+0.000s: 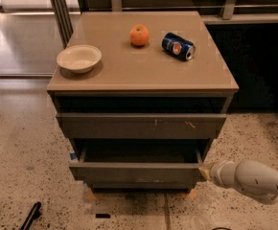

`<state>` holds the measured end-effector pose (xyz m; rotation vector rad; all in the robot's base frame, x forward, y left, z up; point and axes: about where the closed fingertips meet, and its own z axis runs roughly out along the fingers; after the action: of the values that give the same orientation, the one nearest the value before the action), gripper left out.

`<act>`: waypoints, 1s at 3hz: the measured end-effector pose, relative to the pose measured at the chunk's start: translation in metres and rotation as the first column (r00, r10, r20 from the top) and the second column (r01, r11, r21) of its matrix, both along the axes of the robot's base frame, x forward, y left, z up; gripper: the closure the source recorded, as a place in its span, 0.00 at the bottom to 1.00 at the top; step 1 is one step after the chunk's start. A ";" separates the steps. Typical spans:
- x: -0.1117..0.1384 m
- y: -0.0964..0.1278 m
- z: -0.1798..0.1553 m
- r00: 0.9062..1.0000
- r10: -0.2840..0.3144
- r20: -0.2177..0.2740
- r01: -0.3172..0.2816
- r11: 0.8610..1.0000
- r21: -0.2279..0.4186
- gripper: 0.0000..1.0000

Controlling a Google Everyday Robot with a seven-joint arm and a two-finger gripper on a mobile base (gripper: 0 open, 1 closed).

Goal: Close middle drawer

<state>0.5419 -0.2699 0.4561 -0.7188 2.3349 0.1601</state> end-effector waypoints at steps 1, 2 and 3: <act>0.000 0.000 0.000 1.000 0.000 0.000 0.000 1.000 0.000 1.00; -0.008 -0.001 -0.003 1.000 -0.018 -0.004 0.018 1.000 0.006 1.00; -0.037 -0.007 -0.023 0.994 -0.097 -0.049 0.099 0.994 0.046 1.00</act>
Offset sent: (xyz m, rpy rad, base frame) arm -0.0184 -0.0053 -0.0049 0.0096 0.0053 -0.0458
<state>0.5045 -0.2773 0.4326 -0.5813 2.3963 0.1901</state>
